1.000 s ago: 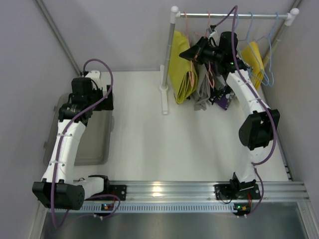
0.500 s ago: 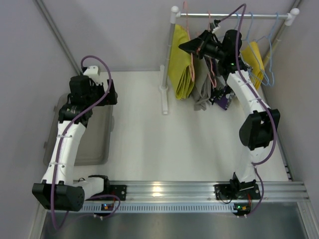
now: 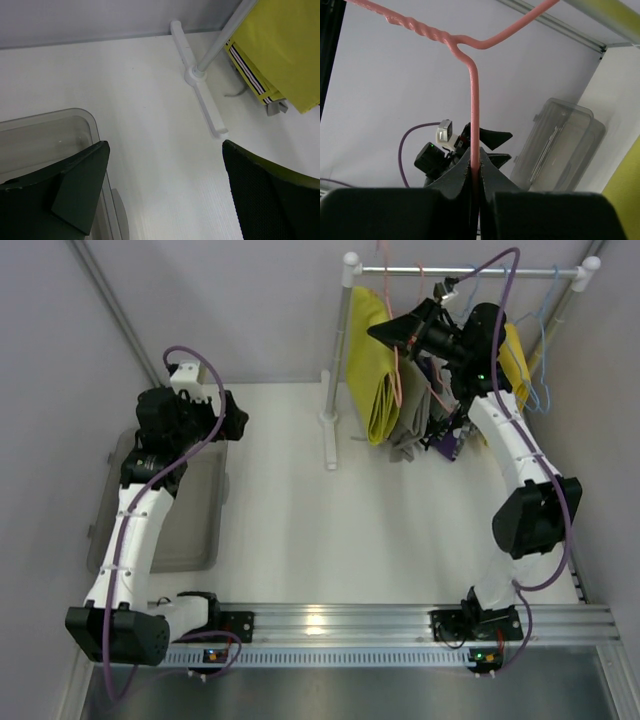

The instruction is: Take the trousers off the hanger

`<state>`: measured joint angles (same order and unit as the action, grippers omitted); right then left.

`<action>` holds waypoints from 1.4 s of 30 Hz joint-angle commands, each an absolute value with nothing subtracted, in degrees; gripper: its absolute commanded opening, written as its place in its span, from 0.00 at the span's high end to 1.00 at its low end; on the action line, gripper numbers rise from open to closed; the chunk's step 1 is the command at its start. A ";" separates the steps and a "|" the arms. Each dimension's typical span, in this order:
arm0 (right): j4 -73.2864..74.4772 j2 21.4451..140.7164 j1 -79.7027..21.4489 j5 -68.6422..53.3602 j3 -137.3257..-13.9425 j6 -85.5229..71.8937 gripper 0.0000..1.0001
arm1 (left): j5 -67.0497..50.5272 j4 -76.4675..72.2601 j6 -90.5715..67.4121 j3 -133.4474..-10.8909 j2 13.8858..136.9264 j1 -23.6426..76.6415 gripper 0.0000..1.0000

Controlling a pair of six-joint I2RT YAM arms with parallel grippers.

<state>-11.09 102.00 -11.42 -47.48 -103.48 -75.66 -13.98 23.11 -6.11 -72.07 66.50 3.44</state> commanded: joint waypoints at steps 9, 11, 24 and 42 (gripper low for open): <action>-21.62 89.13 -10.11 -46.23 -104.43 -72.86 1.00 | -21.38 10.29 -4.05 -72.16 64.60 5.44 0.01; -21.45 86.23 -10.11 -45.09 -100.73 -73.12 1.00 | -18.73 9.50 -0.29 -70.68 63.55 10.53 0.01; -6.86 76.03 -13.53 -35.42 -96.51 -66.88 1.00 | 9.57 -9.75 11.25 -67.49 67.23 49.10 0.06; -9.75 74.70 -16.17 -33.84 -94.13 -70.40 1.00 | 11.34 -34.09 6.86 -72.86 81.64 56.87 0.15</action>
<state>1.43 77.21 -14.55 -34.87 -90.72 -72.12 10.07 -25.21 8.36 -69.41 80.75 56.73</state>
